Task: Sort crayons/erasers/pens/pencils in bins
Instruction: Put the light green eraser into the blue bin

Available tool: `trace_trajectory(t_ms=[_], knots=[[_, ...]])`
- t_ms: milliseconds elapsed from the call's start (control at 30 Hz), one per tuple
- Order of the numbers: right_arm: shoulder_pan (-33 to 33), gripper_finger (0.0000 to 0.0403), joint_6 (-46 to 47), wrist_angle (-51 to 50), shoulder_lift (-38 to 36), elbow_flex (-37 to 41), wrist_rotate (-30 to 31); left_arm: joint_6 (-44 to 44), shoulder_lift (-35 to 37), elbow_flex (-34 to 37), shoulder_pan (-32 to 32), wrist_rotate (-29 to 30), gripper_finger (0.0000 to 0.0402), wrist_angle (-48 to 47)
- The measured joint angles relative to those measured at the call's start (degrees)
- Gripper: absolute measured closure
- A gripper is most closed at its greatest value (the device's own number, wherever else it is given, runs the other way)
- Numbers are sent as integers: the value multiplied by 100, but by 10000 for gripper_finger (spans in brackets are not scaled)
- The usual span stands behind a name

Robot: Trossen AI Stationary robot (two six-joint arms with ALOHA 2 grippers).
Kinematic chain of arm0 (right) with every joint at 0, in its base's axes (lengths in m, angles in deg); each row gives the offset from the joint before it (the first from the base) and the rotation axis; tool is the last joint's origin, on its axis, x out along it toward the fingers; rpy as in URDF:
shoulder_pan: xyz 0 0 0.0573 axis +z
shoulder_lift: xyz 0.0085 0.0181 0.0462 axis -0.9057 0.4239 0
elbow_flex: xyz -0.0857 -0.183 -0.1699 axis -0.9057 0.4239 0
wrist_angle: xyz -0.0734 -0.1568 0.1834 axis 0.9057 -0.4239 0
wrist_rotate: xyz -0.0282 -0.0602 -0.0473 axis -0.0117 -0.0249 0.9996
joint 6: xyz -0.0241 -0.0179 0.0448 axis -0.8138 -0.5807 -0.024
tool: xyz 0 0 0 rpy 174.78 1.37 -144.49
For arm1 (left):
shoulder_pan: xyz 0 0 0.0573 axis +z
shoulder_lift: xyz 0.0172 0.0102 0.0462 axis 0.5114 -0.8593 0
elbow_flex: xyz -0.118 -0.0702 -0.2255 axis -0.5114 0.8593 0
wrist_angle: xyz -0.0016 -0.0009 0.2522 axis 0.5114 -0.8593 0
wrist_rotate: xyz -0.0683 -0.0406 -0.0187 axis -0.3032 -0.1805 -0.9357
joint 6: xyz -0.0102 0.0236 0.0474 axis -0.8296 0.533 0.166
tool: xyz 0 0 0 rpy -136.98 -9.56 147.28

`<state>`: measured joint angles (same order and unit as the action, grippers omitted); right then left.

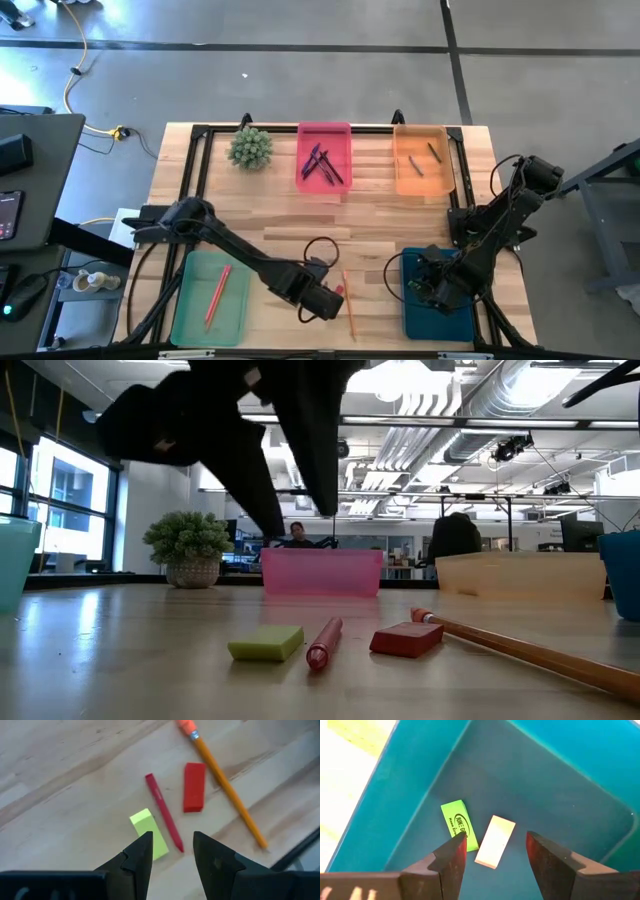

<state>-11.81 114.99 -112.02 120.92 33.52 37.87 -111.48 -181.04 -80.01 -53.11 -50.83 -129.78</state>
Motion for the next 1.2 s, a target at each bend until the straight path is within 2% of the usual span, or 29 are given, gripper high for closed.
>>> trace_trajectory(t_ms=[933, 1200], knots=[[-72, 206, -21, -31, 0, 0, -1, -363, -472, 12, -59, -295, 273, -106], [-72, 206, -22, -31, 0, 0, 0, -356, -650, 1, -57, -335, 273, 147]])
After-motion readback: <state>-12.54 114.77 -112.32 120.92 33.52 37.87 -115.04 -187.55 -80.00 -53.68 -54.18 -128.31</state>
